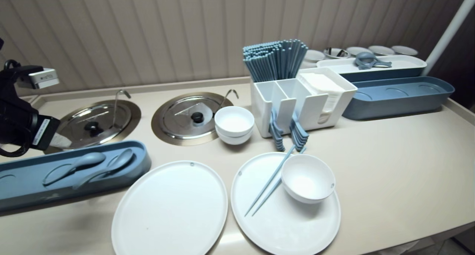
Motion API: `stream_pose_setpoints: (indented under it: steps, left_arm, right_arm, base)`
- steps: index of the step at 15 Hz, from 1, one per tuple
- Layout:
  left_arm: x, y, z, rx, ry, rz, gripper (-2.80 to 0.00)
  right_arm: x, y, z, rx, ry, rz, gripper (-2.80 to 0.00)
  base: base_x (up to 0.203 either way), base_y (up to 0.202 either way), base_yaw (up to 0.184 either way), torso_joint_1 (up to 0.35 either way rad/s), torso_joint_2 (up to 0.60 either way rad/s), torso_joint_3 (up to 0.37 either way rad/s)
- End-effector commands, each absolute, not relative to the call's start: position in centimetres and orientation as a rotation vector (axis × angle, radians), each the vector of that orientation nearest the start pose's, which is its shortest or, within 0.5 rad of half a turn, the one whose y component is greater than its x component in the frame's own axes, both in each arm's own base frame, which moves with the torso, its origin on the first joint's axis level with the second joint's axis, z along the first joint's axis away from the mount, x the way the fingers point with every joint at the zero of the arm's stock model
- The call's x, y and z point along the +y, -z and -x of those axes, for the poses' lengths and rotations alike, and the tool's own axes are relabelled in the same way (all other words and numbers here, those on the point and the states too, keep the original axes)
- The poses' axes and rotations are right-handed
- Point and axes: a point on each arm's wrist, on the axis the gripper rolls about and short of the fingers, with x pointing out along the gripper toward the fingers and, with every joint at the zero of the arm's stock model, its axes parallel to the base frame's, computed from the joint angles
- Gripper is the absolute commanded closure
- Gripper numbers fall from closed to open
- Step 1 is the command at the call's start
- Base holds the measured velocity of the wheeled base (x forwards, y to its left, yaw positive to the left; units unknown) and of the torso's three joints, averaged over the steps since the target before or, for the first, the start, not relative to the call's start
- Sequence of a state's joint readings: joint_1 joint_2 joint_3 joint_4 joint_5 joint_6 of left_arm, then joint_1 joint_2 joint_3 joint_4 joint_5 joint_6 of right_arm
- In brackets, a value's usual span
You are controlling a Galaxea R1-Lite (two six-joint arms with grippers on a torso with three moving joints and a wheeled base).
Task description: Put the bowl back from the plate
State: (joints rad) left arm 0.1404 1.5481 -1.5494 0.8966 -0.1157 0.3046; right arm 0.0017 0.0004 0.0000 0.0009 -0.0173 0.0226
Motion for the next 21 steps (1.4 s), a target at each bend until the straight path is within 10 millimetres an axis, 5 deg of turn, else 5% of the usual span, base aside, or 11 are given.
stream_pose_setpoints:
  steps: [1,12,18,21]
  left_arm:
    - [3.0,-29.5,-23.0,0.888,0.114,-0.170,0.00]
    - [1.3,-29.2,-22.8,0.895,0.182,-0.201,0.00]
    - [-4.3,-28.7,-22.0,0.905,0.362,-0.219,0.00]
    - [-8.2,-29.8,-21.0,0.895,0.424,-0.096,0.00]
  right_arm:
    - [0.0,-7.5,2.3,0.001,0.015,-0.023,0.00]
    - [0.0,-7.5,2.3,0.001,0.016,-0.023,0.00]
    - [0.0,-7.5,2.3,0.001,0.015,-0.023,0.00]
    - [0.0,-7.5,2.3,0.001,0.015,-0.023,0.00]
  base:
    - [0.000,-0.194,-0.004,0.006,0.00,0.002]
    - [0.000,-0.197,0.002,0.002,0.00,0.004]
    - [0.000,-0.107,0.001,0.000,0.00,0.001]
    - [0.000,0.000,0.000,0.000,0.00,0.000]
